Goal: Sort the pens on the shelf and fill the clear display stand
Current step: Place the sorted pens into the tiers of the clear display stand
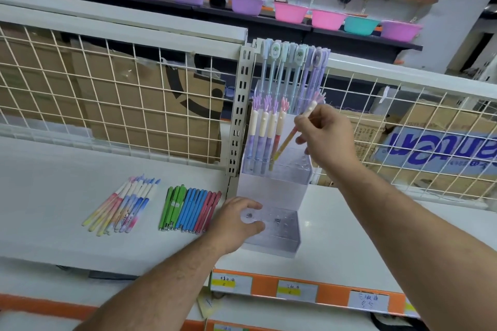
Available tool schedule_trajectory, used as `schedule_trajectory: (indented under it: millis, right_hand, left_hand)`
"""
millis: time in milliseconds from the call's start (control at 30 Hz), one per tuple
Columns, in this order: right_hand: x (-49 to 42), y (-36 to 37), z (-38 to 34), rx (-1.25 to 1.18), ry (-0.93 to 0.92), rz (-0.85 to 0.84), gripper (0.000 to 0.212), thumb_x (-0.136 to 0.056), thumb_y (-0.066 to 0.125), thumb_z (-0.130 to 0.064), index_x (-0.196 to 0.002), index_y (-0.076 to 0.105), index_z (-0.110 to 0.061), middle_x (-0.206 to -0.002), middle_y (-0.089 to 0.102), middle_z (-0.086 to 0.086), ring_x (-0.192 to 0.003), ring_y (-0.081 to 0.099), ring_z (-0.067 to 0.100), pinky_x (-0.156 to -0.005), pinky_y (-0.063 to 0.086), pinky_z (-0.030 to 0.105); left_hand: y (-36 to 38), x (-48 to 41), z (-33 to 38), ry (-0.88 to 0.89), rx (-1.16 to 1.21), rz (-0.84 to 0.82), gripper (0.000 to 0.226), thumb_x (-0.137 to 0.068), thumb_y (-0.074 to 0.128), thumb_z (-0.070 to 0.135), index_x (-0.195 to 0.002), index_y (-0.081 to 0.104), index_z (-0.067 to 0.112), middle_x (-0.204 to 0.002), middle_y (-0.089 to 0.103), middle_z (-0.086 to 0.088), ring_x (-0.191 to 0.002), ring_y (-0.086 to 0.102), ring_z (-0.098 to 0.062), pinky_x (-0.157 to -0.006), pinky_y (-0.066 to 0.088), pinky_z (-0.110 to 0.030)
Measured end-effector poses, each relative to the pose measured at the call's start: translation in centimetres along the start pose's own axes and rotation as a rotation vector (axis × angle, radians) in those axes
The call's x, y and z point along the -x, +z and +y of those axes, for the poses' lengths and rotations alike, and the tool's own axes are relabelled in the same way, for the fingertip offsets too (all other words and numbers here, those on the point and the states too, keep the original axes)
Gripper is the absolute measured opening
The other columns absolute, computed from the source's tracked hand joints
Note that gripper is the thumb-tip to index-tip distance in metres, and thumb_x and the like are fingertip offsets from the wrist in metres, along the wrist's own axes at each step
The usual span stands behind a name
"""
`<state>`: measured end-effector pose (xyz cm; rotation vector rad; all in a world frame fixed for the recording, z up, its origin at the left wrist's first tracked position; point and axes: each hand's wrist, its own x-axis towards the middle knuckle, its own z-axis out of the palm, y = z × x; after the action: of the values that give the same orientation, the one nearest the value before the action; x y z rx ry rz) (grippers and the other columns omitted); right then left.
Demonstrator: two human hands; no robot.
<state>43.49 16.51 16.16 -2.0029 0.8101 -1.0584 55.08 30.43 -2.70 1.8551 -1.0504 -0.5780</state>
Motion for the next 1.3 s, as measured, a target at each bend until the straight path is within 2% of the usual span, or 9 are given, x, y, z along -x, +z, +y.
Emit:
schedule_trajectory:
  millis: [233,367,500,600,800,933,1100,1200,1300]
  right_hand:
    - [-0.3,1.1,-0.2,0.075,-0.004,-0.039,0.015,-0.096,0.066,-0.025,-0.088,0.062,-0.013,-0.075,0.073,0.001,-0.07,0.073,0.013,-0.072,0.061,0.05]
    - [-0.3,1.7,0.2,0.145,-0.008,-0.087,0.016,-0.097,0.066,-0.026,-0.087,0.064,-0.015,-0.073,0.073,-0.004,-0.066,0.071,0.007,-0.067,0.062,0.043]
    - [-0.2,2.3,0.5,0.249,-0.015,-0.136,0.015,-0.097,0.065,-0.027,-0.089,0.065,-0.014,-0.073,0.071,-0.003,-0.067,0.07,0.014,-0.054,0.056,0.03]
    - [-0.1,2.6,0.5,0.322,-0.049,-0.154,0.018,-0.096,0.065,-0.027,-0.085,0.061,-0.015,-0.073,0.068,0.0,-0.071,0.068,0.022,-0.058,0.057,0.037]
    - [-0.3,2.8,0.6,0.304,-0.021,-0.155,0.014,-0.096,0.065,-0.024,-0.086,0.062,-0.014,-0.072,0.068,-0.001,-0.071,0.07,0.023,-0.065,0.062,0.047]
    - [0.0,3.0,1.5,0.265,0.024,-0.122,0.012,-0.09,0.069,-0.02,-0.081,0.062,-0.018,-0.066,0.07,-0.003,-0.068,0.071,0.018,-0.066,0.062,0.048]
    - [1.7,3.2,3.9,0.21,0.066,-0.125,0.018,-0.089,0.071,-0.017,-0.082,0.057,-0.025,-0.078,0.069,0.001,-0.072,0.071,0.021,-0.067,0.061,0.048]
    - [3.0,3.2,5.4,0.198,0.062,-0.136,0.018,-0.088,0.071,-0.017,-0.082,0.056,-0.027,-0.079,0.067,0.0,-0.074,0.071,0.023,-0.065,0.06,0.043]
    - [4.2,3.1,6.6,0.249,0.018,-0.141,0.014,-0.086,0.072,-0.022,-0.084,0.058,-0.027,-0.075,0.064,-0.011,-0.071,0.066,0.011,-0.058,0.049,0.026]
  left_hand:
    - [-0.1,0.2,0.1,-0.012,0.017,-0.009,0.037,-0.081,0.08,0.04,-0.114,0.065,0.043,-0.131,0.05,0.018,-0.119,0.048,-0.004,-0.096,0.035,-0.022]
    - [-0.1,0.2,0.1,-0.013,0.027,-0.008,0.037,-0.081,0.081,0.04,-0.114,0.065,0.042,-0.132,0.052,0.017,-0.118,0.048,-0.003,-0.096,0.035,-0.022]
    - [-0.1,0.1,0.0,-0.023,0.026,-0.014,0.037,-0.081,0.08,0.041,-0.114,0.065,0.043,-0.131,0.05,0.018,-0.118,0.048,-0.003,-0.095,0.035,-0.022]
    - [-0.1,0.1,0.0,-0.024,0.027,-0.015,0.036,-0.081,0.08,0.041,-0.113,0.065,0.043,-0.131,0.05,0.018,-0.119,0.047,-0.004,-0.095,0.035,-0.022]
    - [-0.1,0.1,-0.1,-0.018,0.022,-0.014,0.036,-0.081,0.08,0.041,-0.114,0.065,0.042,-0.131,0.05,0.018,-0.118,0.047,-0.004,-0.096,0.034,-0.022]
    - [-0.1,0.1,-0.1,-0.017,0.016,-0.011,0.036,-0.081,0.08,0.041,-0.113,0.065,0.041,-0.129,0.052,0.019,-0.119,0.047,-0.003,-0.095,0.034,-0.022]
    - [0.0,0.0,-0.1,-0.017,0.019,-0.002,0.035,-0.081,0.081,0.041,-0.111,0.065,0.042,-0.128,0.052,0.019,-0.12,0.047,-0.004,-0.096,0.034,-0.023]
    - [0.2,0.0,-0.1,-0.016,0.013,0.014,0.034,-0.081,0.081,0.04,-0.111,0.065,0.042,-0.128,0.053,0.018,-0.12,0.048,-0.004,-0.098,0.035,-0.023]
    - [0.3,0.1,-0.1,-0.022,0.002,0.024,0.036,-0.081,0.081,0.04,-0.113,0.065,0.041,-0.128,0.052,0.019,-0.119,0.048,-0.002,-0.092,0.034,-0.017]
